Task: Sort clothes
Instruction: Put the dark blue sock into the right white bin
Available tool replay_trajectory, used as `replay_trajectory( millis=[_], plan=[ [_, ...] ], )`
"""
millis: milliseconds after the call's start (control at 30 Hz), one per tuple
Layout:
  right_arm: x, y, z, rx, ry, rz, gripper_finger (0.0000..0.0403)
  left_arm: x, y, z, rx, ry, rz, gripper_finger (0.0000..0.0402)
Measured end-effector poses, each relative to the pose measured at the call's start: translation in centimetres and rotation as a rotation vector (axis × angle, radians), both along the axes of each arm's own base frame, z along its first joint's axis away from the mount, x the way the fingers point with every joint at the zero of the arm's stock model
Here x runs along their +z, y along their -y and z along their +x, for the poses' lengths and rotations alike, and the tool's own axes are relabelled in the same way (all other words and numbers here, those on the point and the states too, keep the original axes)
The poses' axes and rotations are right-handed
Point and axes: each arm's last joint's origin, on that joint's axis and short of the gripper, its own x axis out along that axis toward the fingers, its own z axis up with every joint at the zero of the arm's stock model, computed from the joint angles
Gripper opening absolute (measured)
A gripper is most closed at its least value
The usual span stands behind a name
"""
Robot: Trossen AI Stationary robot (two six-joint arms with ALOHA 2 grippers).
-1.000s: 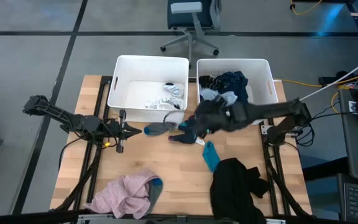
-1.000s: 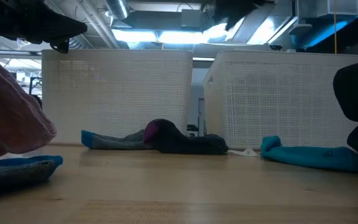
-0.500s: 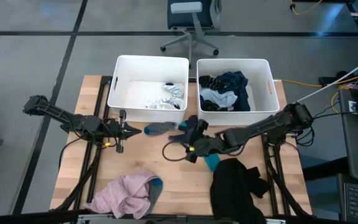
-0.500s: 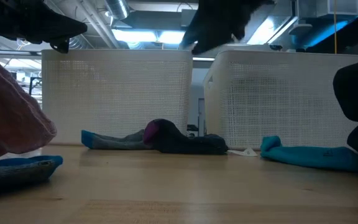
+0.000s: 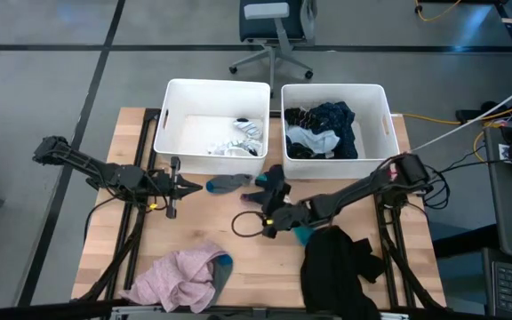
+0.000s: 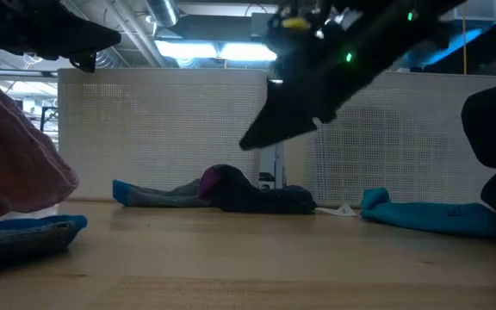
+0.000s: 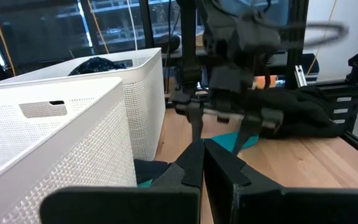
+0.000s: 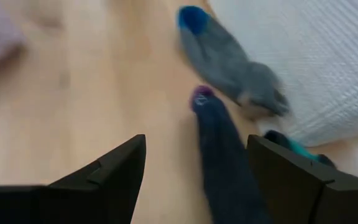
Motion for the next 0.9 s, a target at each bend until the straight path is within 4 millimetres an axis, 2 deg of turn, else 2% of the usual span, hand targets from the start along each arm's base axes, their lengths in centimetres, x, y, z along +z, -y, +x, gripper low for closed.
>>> replay_trajectory(
  millis=[233,367,467,667,900],
  plan=[
    [-2.7,1.0,0.6,-0.122,-0.042,-0.103,0.028,0.0,0.0,0.0,0.0,0.001,0.0,0.0001],
    [-3.7,1.8,0.9,-0.129,-0.058,-0.052,0.0276,0.0,0.0,0.0,0.0,0.0,0.003,0.0001],
    [-4.6,2.4,1.2,-0.127,-0.082,-0.011,0.0258,0.0,0.0,0.0,0.0,-0.001,0.004,0.0001],
    [-6.2,2.9,1.3,-0.15,-0.114,0.012,0.0188,0.0,0.0,0.0,0.0,-0.004,0.005,0.0001],
    [-6.5,2.7,1.4,-0.144,-0.115,0.011,0.0048,0.0,0.0,0.0,0.0,-0.005,0.009,0.0001]
  ],
)
